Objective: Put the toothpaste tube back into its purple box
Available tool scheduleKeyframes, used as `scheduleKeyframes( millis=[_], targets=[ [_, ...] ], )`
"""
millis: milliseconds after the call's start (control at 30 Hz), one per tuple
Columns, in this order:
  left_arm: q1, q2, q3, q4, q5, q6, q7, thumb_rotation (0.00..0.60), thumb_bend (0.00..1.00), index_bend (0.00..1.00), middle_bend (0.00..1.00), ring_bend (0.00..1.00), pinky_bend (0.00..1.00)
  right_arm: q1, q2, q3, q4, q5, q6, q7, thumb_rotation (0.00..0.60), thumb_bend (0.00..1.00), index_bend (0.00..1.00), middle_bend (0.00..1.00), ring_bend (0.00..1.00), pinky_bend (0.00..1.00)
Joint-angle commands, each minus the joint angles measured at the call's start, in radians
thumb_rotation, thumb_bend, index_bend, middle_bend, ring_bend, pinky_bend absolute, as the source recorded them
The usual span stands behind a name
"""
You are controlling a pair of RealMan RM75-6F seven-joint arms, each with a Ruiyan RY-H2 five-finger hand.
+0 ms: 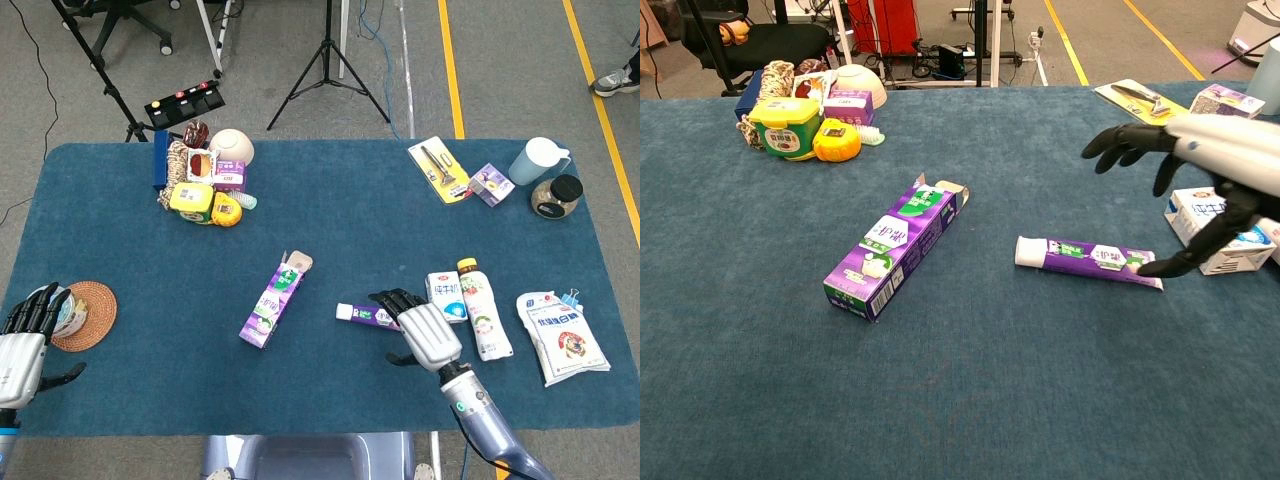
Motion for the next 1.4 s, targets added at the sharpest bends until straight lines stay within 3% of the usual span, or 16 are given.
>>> scheduleKeyframes(
  millis=[33, 300, 567, 933, 1400],
  targets=[
    [-0.002, 0.004, -0.001, -0.001, -0.004, -0.004, -0.007, 0.6, 0.05, 0.0, 0.0, 0.0, 0.09, 0.053, -0.081, 0.04, 0.043, 0.113, -0.04, -0.102, 0.6, 0.11, 0.17, 0.23, 0.21, 0.35],
    [-0.006, 0.014, -0.001, -0.005, -0.012, -0.016, -0.024, 0.6, 0.05, 0.0, 0.0, 0.0, 0.09, 0.12, -0.175, 0.083, 0.126, 0.289, -0.048, -0.231, 0.6, 0.12, 0.21, 0.25, 0.22, 0.35],
    [-0.012, 0.015, -0.004, -0.006, -0.024, -0.027, -0.024, 0.6, 0.05, 0.0, 0.0, 0.0, 0.09, 0.154, -0.231, 0.079, 0.195, 0.386, -0.033, -0.283, 0.6, 0.13, 0.26, 0.28, 0.25, 0.38],
    [-0.013, 0.018, -0.009, -0.008, -0.041, -0.031, -0.034, 0.6, 0.05, 0.0, 0.0, 0.0, 0.09, 0.179, -0.3, 0.065, 0.287, 0.415, -0.006, -0.272, 0.6, 0.19, 0.35, 0.36, 0.34, 0.43],
    [-0.016, 0.018, -0.011, -0.009, -0.052, -0.036, -0.037, 0.6, 0.06, 0.0, 0.0, 0.0, 0.09, 0.191, -0.326, 0.042, 0.327, 0.43, -0.011, -0.25, 0.6, 0.27, 0.38, 0.4, 0.37, 0.48]
  ],
)
